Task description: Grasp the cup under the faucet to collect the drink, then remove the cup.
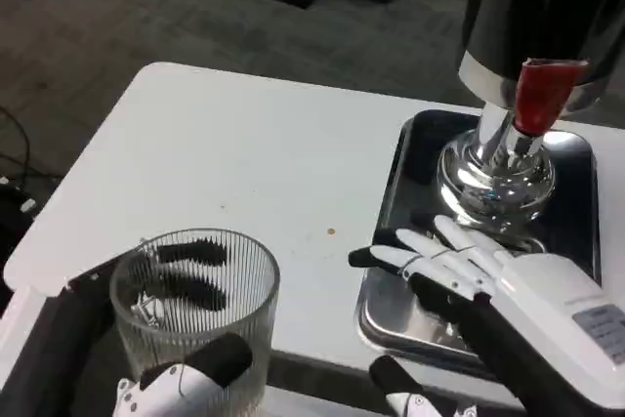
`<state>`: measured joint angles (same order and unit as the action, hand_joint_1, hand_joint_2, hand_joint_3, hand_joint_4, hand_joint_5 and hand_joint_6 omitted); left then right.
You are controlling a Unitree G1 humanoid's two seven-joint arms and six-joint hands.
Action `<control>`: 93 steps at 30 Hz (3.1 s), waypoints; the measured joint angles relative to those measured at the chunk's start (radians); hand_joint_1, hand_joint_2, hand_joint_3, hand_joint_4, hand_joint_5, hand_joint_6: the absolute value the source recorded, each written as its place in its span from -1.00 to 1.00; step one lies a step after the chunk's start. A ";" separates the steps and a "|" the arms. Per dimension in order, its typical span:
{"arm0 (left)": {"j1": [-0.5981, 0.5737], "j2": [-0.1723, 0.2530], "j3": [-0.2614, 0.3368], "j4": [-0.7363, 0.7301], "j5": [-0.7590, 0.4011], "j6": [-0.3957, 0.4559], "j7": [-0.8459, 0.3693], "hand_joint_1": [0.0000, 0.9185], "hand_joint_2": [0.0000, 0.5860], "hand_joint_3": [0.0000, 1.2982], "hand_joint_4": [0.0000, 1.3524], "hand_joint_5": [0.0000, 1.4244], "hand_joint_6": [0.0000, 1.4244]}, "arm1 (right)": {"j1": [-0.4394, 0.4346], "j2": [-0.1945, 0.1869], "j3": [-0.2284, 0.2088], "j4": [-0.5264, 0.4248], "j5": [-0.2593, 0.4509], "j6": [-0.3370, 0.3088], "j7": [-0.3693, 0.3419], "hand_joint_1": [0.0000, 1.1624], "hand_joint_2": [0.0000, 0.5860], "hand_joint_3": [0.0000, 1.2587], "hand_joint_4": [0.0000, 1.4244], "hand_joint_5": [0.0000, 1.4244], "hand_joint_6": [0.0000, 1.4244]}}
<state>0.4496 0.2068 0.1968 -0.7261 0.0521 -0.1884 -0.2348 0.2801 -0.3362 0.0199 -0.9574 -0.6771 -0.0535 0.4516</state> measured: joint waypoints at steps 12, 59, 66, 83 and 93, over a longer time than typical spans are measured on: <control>-0.130 0.011 -0.124 0.018 0.074 0.043 -0.003 -0.18 -0.08 -0.15 -0.06 -0.25 -0.63 | 0.032 0.009 -0.064 -0.007 0.027 0.000 -0.004 -0.20 0.57 -0.71 -0.87 -1.00 -1.00; -0.697 -0.008 -0.292 0.681 0.152 0.002 0.031 -0.22 -0.20 -0.15 -0.06 -0.27 -0.64 | -0.001 0.055 -0.234 0.126 0.232 0.069 -0.139 -0.35 0.30 -0.79 -0.79 -0.96 -1.00; -0.723 -0.017 -0.299 0.696 0.203 -0.034 0.094 -0.22 -0.20 -0.15 -0.06 -0.30 -0.65 | -0.001 0.055 -0.223 0.126 0.235 0.074 -0.147 -0.36 0.29 -0.79 -0.79 -0.95 -1.00; -0.811 -0.020 -0.353 0.831 0.314 -0.100 0.164 -0.36 -0.18 -0.15 -0.06 -0.32 -0.65 | 0.020 0.057 -0.236 0.133 0.255 0.075 -0.180 -0.40 0.35 -0.77 -0.77 -0.91 -0.96; -0.853 -0.055 -0.374 0.928 0.376 -0.130 0.289 -0.45 -0.10 -0.15 -0.06 -0.34 -0.65 | 0.030 0.056 -0.252 0.147 0.292 0.074 -0.193 -0.40 0.36 -0.77 -0.77 -0.91 -0.95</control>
<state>-0.4037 0.1514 -0.1775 0.2016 0.4279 -0.3184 0.0544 0.3099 -0.2801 -0.2319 -0.8101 -0.3852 0.0210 0.2582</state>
